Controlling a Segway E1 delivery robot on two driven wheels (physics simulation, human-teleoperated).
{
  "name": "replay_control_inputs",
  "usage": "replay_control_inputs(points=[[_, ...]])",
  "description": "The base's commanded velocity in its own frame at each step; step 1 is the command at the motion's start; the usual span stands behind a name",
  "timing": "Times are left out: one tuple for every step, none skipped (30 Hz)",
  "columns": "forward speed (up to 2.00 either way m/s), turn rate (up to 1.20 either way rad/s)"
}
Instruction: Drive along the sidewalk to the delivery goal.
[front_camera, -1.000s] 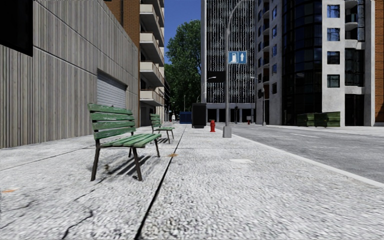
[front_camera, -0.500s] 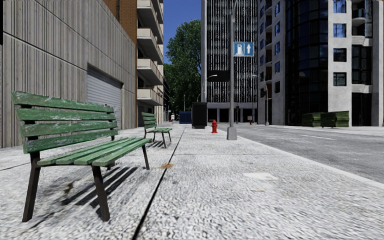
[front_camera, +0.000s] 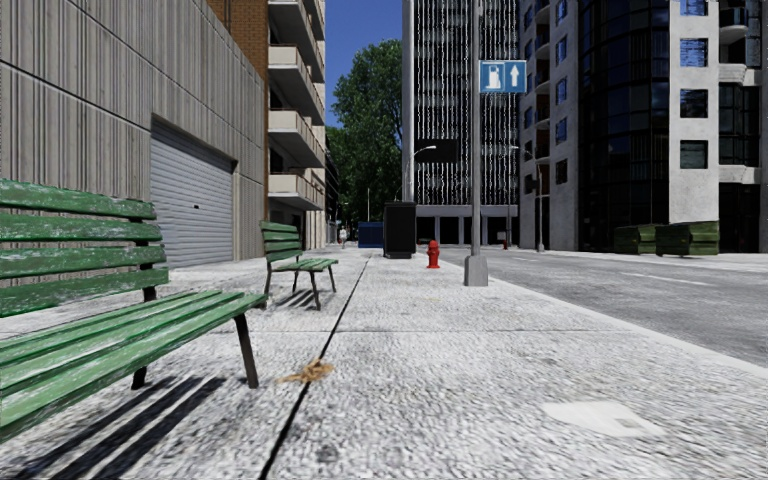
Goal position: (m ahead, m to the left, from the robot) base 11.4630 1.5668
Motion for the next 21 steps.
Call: replay_control_inputs(points=[[2.0,0.0],[2.0,0.0],[2.0,0.0],[2.0,0.0],[2.0,0.0],[2.0,0.0],[2.0,0.0],[2.0,0.0],[2.0,0.0],[2.0,0.0],[2.0,0.0],[2.0,0.0],[2.0,0.0],[2.0,0.0],[2.0,0.0],[2.0,0.0],[2.0,0.0],[2.0,0.0],[2.0,0.0],[2.0,0.0],[2.0,0.0]])
